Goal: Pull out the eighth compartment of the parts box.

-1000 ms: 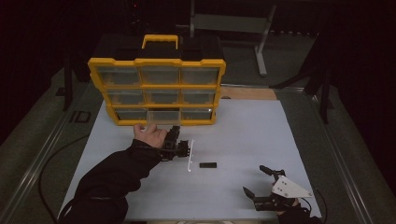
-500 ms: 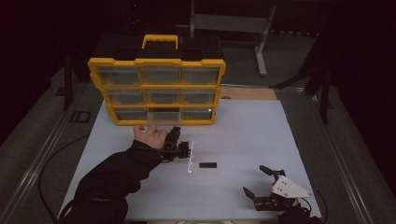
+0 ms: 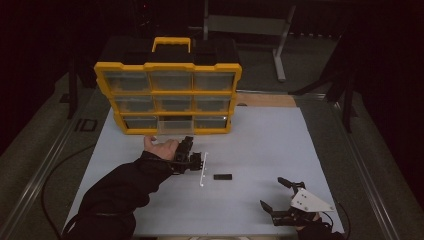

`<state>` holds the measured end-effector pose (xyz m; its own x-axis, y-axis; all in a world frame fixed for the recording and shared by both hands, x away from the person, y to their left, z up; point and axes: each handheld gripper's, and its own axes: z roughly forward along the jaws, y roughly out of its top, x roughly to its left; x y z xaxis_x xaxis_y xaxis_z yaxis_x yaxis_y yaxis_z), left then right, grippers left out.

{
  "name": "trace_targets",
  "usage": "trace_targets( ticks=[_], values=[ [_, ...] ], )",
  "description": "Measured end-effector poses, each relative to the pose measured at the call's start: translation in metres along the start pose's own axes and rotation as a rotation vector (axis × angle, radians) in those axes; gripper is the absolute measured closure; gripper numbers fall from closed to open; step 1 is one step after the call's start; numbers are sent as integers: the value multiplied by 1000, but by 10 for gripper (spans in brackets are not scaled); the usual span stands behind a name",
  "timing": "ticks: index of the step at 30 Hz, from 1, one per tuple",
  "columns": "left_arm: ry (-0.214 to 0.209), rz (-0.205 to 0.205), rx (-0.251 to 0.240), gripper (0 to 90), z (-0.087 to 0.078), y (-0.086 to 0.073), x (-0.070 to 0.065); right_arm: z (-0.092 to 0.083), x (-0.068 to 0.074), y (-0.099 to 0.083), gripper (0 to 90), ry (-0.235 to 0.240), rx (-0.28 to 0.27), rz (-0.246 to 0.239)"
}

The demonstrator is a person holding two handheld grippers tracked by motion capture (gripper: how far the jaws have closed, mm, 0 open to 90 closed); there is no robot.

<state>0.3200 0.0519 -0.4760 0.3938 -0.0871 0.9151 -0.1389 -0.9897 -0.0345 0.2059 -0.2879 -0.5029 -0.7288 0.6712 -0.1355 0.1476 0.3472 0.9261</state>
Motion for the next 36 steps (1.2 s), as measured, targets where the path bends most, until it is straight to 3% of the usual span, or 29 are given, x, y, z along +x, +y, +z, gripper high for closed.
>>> trace_targets(
  ticks=[10,13,15,16,22,24,27,28,29,32,35,36],
  values=[
    [-48,-77,-24,724,0,-2,6,0,0,0,74,-5,0,-2],
    [-45,-86,-22,588,0,-1,5,0,0,0,74,-6,-2,-1],
    [-45,-110,-20,540,-1,-2,7,0,-1,0,74,-9,-7,-3],
    [-50,-130,-22,461,-1,-3,8,-1,-1,0,74,-13,-7,-1],
    [-116,-310,-64,340,-7,-14,24,-1,-1,0,74,-14,-7,-4],
    [-152,-390,-80,279,-9,-20,30,-1,-1,0,75,-14,-7,-3],
    [-230,-513,-124,166,-10,-29,37,-1,-1,0,74,-15,-7,-3],
    [-230,-513,-124,141,-10,-29,37,-1,-1,0,74,-15,-7,-3],
    [-259,-614,-131,126,-11,-36,42,0,-1,0,74,-15,-6,-1],
    [-341,-727,-172,53,-12,-47,48,-1,-1,0,74,-15,-6,0],
    [-426,-813,-223,0,-14,-58,52,-1,-1,0,74,-16,-6,1],
    [-427,-824,-236,0,-15,-60,53,-1,-1,0,75,-16,-4,2]
  ],
)
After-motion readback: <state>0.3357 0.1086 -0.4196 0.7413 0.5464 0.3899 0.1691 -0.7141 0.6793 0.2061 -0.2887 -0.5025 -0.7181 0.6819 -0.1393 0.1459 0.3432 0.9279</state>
